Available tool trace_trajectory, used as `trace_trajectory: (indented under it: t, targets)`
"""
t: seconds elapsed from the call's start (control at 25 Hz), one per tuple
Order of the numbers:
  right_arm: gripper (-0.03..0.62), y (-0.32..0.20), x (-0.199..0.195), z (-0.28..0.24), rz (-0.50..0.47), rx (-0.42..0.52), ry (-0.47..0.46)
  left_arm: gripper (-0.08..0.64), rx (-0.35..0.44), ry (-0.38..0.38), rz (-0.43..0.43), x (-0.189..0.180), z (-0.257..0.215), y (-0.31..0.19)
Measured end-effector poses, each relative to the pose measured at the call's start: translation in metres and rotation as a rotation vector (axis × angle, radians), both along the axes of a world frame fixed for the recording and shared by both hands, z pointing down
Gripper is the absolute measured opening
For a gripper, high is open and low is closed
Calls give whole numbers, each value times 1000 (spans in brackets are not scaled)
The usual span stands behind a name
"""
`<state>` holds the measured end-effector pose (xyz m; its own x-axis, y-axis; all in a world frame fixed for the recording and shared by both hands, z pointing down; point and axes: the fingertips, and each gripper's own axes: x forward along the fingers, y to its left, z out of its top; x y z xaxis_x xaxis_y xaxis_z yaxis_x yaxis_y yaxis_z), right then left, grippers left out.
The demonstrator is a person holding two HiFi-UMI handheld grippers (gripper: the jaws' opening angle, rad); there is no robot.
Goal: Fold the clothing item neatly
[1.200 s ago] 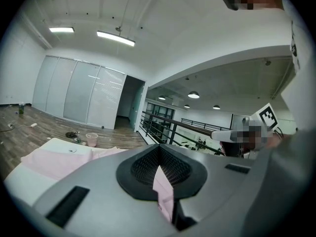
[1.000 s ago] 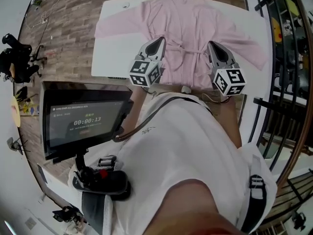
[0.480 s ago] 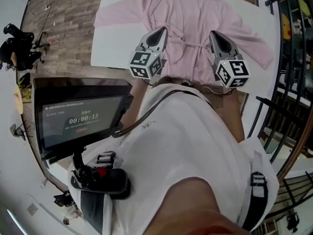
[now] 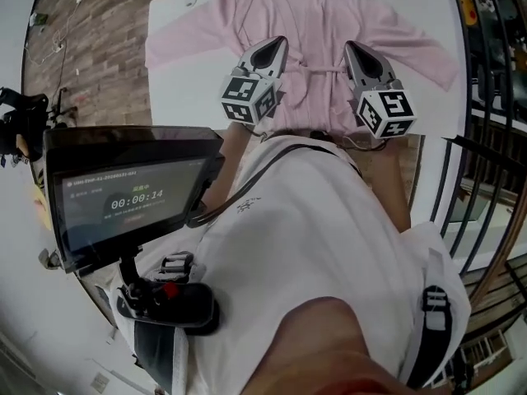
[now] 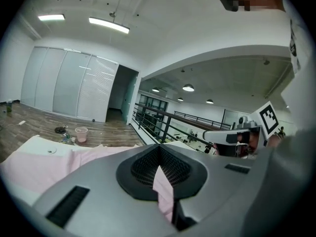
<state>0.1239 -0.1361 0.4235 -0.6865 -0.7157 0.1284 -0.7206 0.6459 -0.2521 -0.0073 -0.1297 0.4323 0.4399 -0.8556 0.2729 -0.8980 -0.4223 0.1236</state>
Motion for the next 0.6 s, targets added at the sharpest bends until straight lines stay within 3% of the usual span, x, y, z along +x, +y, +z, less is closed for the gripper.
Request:
trace_trajectory:
  t: [0.24, 0.44, 0.6]
  targets:
    - [2, -1, 19, -5, 77, 11, 8, 2, 20, 1, 72, 19, -10, -15]
    - [2, -23, 5, -4, 39, 31, -16, 2, 40, -33, 44, 9, -15, -25]
    - [2, -45, 21, -1, 68, 51, 20, 2, 46, -24, 74, 26, -17, -31]
